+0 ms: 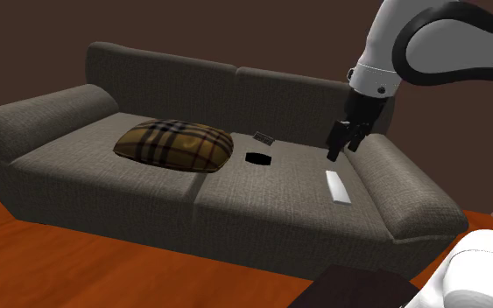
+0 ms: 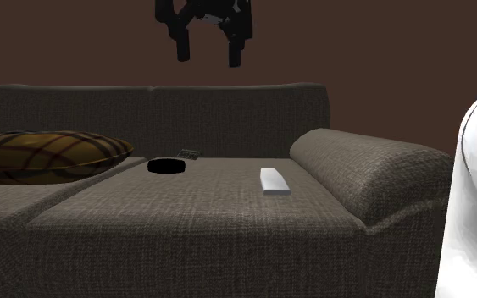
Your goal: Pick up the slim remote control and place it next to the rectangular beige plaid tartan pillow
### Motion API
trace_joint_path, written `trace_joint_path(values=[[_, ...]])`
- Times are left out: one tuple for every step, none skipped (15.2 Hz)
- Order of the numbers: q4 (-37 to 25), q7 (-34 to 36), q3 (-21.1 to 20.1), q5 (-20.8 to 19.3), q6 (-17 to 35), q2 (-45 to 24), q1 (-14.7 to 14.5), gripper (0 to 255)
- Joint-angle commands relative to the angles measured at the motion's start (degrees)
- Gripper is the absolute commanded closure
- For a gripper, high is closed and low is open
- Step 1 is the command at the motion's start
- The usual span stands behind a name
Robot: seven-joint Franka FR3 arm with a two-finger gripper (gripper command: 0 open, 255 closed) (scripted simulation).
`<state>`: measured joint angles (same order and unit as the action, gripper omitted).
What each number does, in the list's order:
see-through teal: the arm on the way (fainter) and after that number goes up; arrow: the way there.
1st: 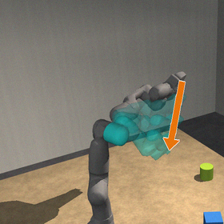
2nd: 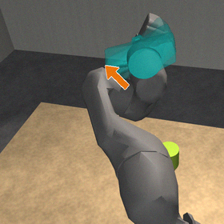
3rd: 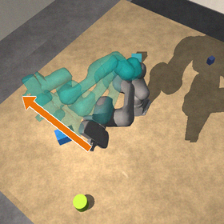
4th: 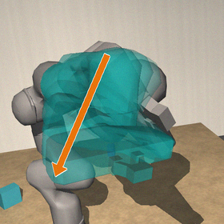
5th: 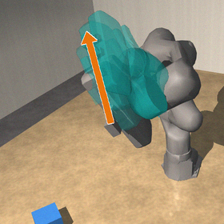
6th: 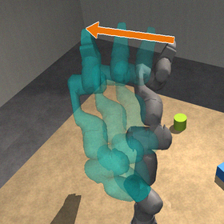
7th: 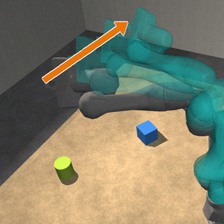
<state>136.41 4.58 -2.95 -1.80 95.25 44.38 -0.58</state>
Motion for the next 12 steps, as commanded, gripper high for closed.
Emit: trace_joint_path(values=[[0.0,0.0,0.0,0.0,0.0,0.0,0.0,0],[0.5,0.5,0.5,-0.3,1.4,-1.0,0.8,0],[0.9,1.1,1.1,-0.6,2.9,-2.1,1.6,0],[1.3,1.6,1.7,-0.8,4.3,-3.2,2.4,0],[1.7,2.1,2.2,-1.1,5.7,-4.4,3.2,0],[2.0,2.7,2.8,-1.4,7.1,-5.6,4.0,0],[2.3,3.2,3.4,-1.6,8.5,-6.8,4.8,0],[2.5,3.7,4.0,-1.9,9.9,-8.0,5.5,0],[2.7,4.3,4.5,-2.1,11.2,-9.3,6.3,0],[2.9,4.8,5.1,-2.3,12.6,-10.6,7.1,0],[3.0,5.3,5.7,-2.5,13.9,-11.9,7.8,0],[3.1,5.8,6.3,-2.7,15.3,-13.3,8.5,0]])
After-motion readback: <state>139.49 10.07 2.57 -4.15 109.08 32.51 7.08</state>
